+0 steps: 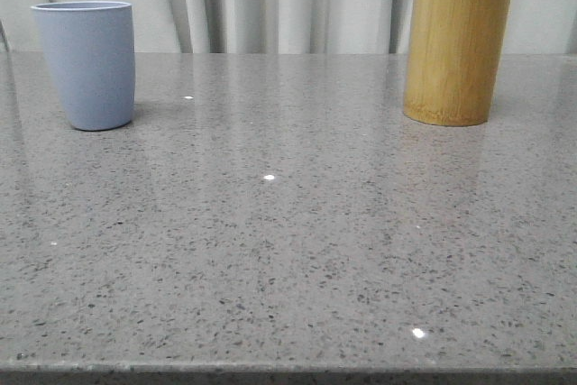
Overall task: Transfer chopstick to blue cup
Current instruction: 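Move the left gripper toward the light blue cup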
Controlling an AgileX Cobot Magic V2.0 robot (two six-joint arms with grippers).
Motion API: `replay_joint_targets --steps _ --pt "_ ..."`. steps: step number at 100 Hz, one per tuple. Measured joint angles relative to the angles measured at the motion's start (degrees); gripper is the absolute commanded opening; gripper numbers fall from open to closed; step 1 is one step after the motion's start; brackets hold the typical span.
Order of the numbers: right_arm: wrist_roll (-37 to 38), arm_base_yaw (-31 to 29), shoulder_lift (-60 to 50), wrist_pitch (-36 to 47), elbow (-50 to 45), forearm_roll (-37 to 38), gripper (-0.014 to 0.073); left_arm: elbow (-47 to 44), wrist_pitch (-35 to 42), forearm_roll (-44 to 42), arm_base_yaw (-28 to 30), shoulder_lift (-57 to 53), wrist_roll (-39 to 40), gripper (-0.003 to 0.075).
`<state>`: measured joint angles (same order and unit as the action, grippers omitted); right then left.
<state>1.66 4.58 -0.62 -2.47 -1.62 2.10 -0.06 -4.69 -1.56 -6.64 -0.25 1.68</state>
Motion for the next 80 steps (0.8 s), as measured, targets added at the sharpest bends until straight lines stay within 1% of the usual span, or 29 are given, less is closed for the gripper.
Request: replay_joint_targets --steps 69,80 --pt "0.0 0.0 0.0 0.0 0.0 0.0 -0.0067 0.0 0.0 0.0 0.0 0.0 0.0 -0.0019" --pt "0.0 0.0 0.0 1.8 0.0 0.0 -0.0067 0.0 0.4 1.6 0.0 0.0 0.0 -0.0019"
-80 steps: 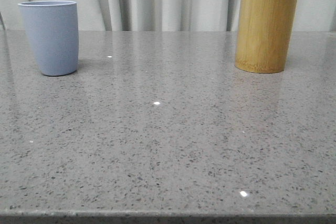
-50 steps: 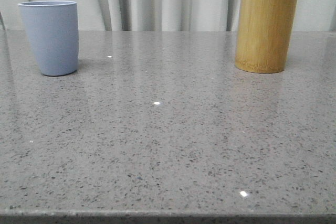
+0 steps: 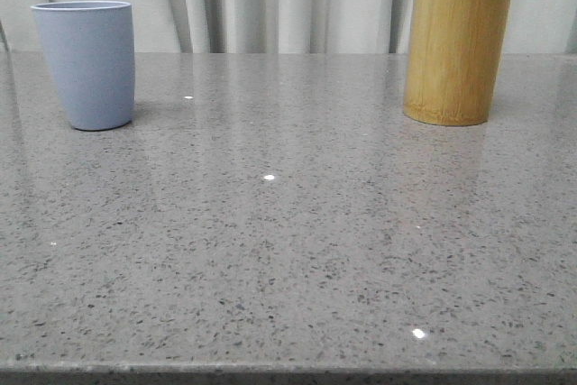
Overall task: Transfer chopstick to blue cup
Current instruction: 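Move the left gripper toward the light blue cup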
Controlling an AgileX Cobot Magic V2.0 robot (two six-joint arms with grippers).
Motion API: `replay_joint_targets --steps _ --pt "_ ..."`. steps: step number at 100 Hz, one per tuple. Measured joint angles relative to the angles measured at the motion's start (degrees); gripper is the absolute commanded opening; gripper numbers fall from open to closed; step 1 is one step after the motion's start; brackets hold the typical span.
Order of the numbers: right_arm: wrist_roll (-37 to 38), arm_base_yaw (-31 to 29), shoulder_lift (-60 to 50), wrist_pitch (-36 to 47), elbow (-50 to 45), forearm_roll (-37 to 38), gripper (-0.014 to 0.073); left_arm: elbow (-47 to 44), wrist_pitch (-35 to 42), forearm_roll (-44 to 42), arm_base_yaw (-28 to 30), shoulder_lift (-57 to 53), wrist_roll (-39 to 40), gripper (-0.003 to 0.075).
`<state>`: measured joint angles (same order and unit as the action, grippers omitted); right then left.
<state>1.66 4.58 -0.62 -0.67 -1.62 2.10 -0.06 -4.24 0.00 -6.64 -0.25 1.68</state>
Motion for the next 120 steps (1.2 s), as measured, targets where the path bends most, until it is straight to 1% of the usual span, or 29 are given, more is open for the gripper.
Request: replay_joint_targets --steps 16,27,38,43,60,63,70,82,88,99,120 --pt "0.0 0.0 0.0 2.8 0.0 0.0 -0.0067 0.2 -0.4 7.5 0.0 0.0 0.0 -0.0019" --pt "0.0 0.0 0.0 -0.6 3.3 0.0 -0.0067 2.9 -3.6 9.6 0.0 0.0 0.0 -0.0019" --pt "0.0 0.0 0.0 -8.1 10.1 0.0 -0.0067 9.0 -9.0 10.2 0.0 1.3 0.0 -0.0019" --pt "0.0 0.0 0.8 -13.0 14.4 0.0 -0.0067 11.9 -11.7 10.2 0.0 2.8 0.0 -0.0019" --pt "0.0 0.0 6.3 -29.3 27.9 0.0 -0.0067 25.9 -26.0 10.2 0.0 12.0 0.0 -0.0019" --pt "0.0 0.0 7.0 -31.2 30.1 0.0 -0.0067 28.8 -28.9 10.2 0.0 14.1 0.0 -0.0019" --pt "0.0 0.0 9.7 -37.7 36.0 0.0 -0.0067 34.2 -33.3 10.2 0.0 18.0 0.0 -0.0019" --pt "0.0 0.0 14.2 -46.7 43.8 0.0 -0.0067 41.1 -37.6 10.2 0.0 23.3 -0.2 -0.0019" --pt "0.0 0.0 15.9 -49.7 45.7 -0.4 -0.0067 43.0 -38.5 10.2 0.0 25.0 -0.6 -0.0019" --pt "0.0 -0.1 17.4 -52.0 47.0 -0.8 -0.0067 44.1 -39.5 10.2 0.0 26.9 -1.0 -0.0019" --pt "0.0 -0.1 17.5 -52.1 47.3 -1.0 -0.0067 44.2 -42.2 10.1 0.0 27.8 -1.0 -0.0019"
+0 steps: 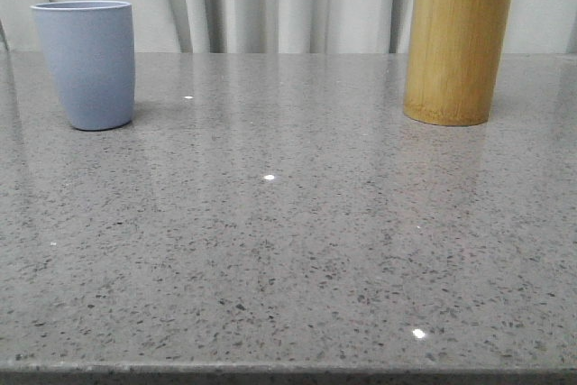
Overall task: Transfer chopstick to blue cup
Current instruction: 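Move the left gripper toward the light blue cup, then open the left gripper and grasp the light blue cup rim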
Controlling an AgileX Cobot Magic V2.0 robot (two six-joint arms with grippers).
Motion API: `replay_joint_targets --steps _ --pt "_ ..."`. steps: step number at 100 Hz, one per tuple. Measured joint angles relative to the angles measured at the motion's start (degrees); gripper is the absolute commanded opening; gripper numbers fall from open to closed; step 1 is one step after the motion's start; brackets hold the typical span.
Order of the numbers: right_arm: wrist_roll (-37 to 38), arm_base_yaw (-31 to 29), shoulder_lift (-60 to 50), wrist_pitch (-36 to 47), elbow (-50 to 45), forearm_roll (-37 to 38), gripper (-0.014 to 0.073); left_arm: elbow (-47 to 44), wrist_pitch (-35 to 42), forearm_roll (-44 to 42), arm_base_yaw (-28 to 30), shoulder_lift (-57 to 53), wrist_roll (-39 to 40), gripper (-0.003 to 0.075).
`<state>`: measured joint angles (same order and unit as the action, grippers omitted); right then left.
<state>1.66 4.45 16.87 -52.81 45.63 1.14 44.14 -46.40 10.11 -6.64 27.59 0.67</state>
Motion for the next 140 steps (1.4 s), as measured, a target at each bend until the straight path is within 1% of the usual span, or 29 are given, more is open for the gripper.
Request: replay_joint_targets --steps 12,17,21,24,28,29,31,34,35,36,38,39,43,45,48,49,50,52,57,62,65,76,90,101,115,140 --pt "0.0 0.0 0.0 0.0 0.0 0.0 -0.0067 0.0 -0.4 0.0 0.0 0.0 -0.1 -0.0009" --pt "0.0 0.0 0.0 0.0 0.0 0.0 -0.0064 0.0 -0.4 0.0 0.0 0.0 -0.1 0.0024" --pt "0.0 0.0 0.0 -0.1 0.0 0.0 -0.0056 0.0 -0.5 0.0 0.0 0.0 -0.1 0.0076" --pt "0.0 0.0 0.0 -0.4 0.0 0.0 -0.0043 0.0 -0.6 0.0 0.0 0.0 -0.1 0.0124" --pt "0.0 0.0 0.0 -0.7 0.0 0.0 -0.0011 0.0 -0.7 0.0 0.0 0.0 -0.1 0.0216" --pt "0.0 0.0 0.0 -0.9 0.0 0.0 0.0001 0.0 -0.8 0.0 0.0 0.0 -0.1 0.0253" --pt "0.0 0.0 0.0 -1.0 0.0 0.0 0.0017 0.0 -0.8 0.0 0.0 0.0 -0.1 0.0291" --pt "0.0 0.0 0.0 -1.3 0.0 0.0 0.0063 0.0 -0.8 0.0 0.0 0.0 -0.1 0.0392" --pt "0.0 0.0 0.0 -1.3 0.0 0.0 0.0073 0.0 -0.8 0.0 0.0 0.0 -0.1 0.0412" --pt "0.0 0.0 0.0 -1.4 0.0 0.0 0.0094 0.0 -0.8 0.0 0.0 0.0 -0.1 0.0454" --pt "0.0 0.0 0.0 -1.6 0.0 0.0 0.0118 0.0 -0.8 0.0 0.0 0.0 -0.1 0.0494" --pt "0.0 0.0 0.0 -1.6 0.0 0.0 0.0143 0.0 -0.9 0.0 0.0 0.0 -0.1 0.0531" --pt "0.0 0.0 0.0 -1.7 0.0 0.0 0.0226 0.0 -0.9 0.0 0.0 0.0 -0.1 0.0625" --pt "0.0 0.0 0.0 -1.8 0.0 0.0 0.0256 0.0 -0.9 0.0 0.0 0.0 -0.1 0.0649" --pt "0.0 0.0 0.0 -1.8 0.0 0.0 0.0336 0.0 -0.9 0.0 0.0 0.0 -0.1 0.0694" --pt "0.0 0.0 0.0 -1.8 0.0 0.0 0.0353 0.0 -0.9 0.0 0.0 0.0 -0.1 0.0701" --pt "0.0 0.0 0.0 -1.9 0.0 0.0 0.0387 0.0 -0.9 0.0 0.0 0.0 -0.1 0.071" --pt "0.0 0.0 0.0 -1.9 0.0 0.0 0.0421 0.0 -0.9 0.0 0.0 0.0 -0.1 0.0715" --pt "0.0 0.0 0.0 -1.9 0.0 -0.1 0.0551 0.0 -0.9 0.0 0.0 0.0 -0.1 0.0709" --pt "0.0 -0.1 0.0 -1.9 0.0 -0.1 0.0638 0.0 -0.9 0.0 0.0 0.0 -0.1 0.0698" --pt "0.0 -0.1 0.0 -1.9 0.0 -0.1 0.0669 0.0 -0.9 0.0 0.0 0.0 -0.1 0.069" --pt "0.0 -0.1 0.0 -1.9 0.0 -0.1 0.0635 0.0 -0.9 0.0 0.0 0.0 -0.1 0.0653" --pt "0.0 -0.1 0.0 -1.9 0.0 -0.1 0.0633 0.1 -0.5 1.9 0.0 0.1 -0.1 0.061" --pt "0.0 -0.1 0.0 -1.8 0.0 -0.1 0.0633 1.5 -0.3 3.2 0.0 2.0 -0.1 0.0602" --pt "0.0 -0.1 0.0 -0.7 0.0 -0.1 0.0633 5.8 -0.1 3.9 0.0 8.7 -0.1 0.06" --pt "0.0 -0.1 0.0 -0.1 0.0 -0.1 0.0633 15.9 -0.1 4.1 0.0 26.7 -0.7 0.06"
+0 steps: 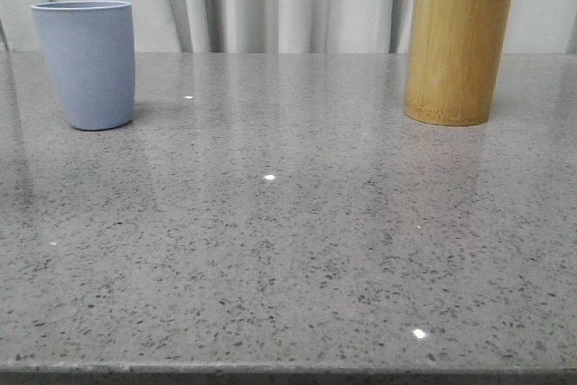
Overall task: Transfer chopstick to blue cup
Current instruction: 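Open the left gripper and grasp the light blue cup rim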
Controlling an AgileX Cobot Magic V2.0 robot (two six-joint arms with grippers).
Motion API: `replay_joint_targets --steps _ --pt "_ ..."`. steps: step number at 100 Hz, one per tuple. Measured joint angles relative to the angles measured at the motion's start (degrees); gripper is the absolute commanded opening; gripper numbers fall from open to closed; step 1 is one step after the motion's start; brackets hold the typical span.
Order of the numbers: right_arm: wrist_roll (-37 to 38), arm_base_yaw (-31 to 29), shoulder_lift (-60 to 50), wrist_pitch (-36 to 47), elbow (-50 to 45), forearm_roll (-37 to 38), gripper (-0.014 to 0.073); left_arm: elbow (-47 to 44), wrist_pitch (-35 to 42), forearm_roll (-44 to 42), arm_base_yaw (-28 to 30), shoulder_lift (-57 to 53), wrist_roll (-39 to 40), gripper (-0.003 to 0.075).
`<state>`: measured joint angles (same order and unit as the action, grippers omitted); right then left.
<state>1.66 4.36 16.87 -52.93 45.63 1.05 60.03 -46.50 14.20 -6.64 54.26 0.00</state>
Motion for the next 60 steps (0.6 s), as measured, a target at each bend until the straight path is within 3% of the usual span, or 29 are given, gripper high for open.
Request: replay_joint_targets --steps 30,60 --pt "0.0 0.0 0.0 0.0 0.0 0.0 0.0633 11.5 0.2 0.1 0.0 18.2 -2.0 0.06" --pt "0.0 0.0 0.0 0.0 0.0 0.0 0.0633 16.7 0.6 1.8 0.0 29.3 -2.3 0.0583"
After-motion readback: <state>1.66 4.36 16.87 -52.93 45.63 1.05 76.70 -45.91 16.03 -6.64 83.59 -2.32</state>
